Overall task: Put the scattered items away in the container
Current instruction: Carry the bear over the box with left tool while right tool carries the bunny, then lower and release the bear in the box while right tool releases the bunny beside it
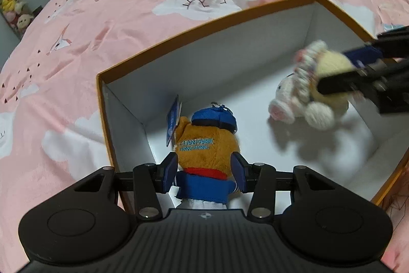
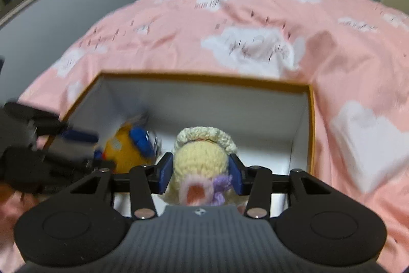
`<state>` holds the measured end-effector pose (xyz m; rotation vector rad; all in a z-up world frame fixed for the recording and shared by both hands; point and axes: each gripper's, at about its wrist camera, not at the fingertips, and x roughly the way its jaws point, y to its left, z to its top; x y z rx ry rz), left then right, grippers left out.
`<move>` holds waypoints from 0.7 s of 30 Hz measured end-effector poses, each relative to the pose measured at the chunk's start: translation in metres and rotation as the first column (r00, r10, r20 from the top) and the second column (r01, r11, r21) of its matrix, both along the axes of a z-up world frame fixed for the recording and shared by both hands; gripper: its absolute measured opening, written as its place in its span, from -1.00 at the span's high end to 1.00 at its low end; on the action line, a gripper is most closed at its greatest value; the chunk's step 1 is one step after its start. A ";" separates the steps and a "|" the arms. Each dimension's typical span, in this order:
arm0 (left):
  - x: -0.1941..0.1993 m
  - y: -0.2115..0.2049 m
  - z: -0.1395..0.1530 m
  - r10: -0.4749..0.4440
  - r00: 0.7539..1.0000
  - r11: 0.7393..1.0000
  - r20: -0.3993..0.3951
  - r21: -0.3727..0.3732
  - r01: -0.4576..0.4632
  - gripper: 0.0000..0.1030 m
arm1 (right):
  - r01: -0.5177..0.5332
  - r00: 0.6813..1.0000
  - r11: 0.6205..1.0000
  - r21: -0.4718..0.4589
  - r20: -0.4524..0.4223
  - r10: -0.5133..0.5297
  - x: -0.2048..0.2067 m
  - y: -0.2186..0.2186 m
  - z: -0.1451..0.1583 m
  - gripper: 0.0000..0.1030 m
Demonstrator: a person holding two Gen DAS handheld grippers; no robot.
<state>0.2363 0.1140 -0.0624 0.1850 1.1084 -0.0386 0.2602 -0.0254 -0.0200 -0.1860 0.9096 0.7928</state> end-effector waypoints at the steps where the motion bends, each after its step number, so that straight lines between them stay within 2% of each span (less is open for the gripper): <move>1: 0.001 -0.001 -0.001 -0.004 1.000 1.000 -0.006 0.007 0.004 -0.04 | -0.013 1.000 1.000 -0.016 -0.024 0.013 -0.001 -0.002 0.000 0.04; 7: 0.003 -0.002 -0.001 -0.034 0.999 0.999 -0.036 0.025 0.035 -0.04 | -0.100 0.983 0.992 -0.078 -0.162 0.086 -0.009 -0.009 -0.011 0.04; 9: 0.004 -0.001 -0.001 -0.036 0.999 0.999 -0.040 0.025 0.037 -0.04 | -0.115 0.976 0.990 -0.086 -0.194 0.097 -0.007 -0.004 -0.015 -0.08; 15: 0.010 0.000 -0.001 -0.046 0.998 0.998 -0.050 0.028 0.048 -0.04 | -0.128 0.973 0.988 -0.086 -0.206 0.108 -0.002 0.011 -0.023 -0.13; 21: 0.023 -0.011 0.000 -0.097 0.994 0.994 -0.043 0.045 0.099 0.01 | -0.129 0.971 0.989 -0.074 -0.212 0.111 0.003 0.016 -0.025 -0.13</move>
